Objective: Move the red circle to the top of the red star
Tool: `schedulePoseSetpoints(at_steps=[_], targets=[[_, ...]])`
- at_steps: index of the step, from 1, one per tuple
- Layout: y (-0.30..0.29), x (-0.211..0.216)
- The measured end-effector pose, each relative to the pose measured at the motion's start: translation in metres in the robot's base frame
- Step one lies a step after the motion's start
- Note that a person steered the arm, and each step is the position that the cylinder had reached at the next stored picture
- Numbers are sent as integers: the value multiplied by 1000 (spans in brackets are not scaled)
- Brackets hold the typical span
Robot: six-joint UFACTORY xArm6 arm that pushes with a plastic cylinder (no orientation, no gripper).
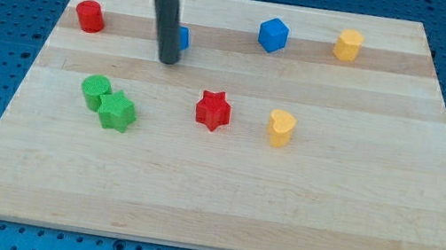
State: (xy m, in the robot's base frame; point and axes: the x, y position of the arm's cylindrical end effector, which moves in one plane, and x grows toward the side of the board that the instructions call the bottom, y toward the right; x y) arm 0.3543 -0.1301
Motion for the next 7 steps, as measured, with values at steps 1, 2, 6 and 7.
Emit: schedulePoseSetpoints(at_steps=[1,2,6,7], targets=[[-50,0],[-78,-14],[-159,-135],[-174,-111]])
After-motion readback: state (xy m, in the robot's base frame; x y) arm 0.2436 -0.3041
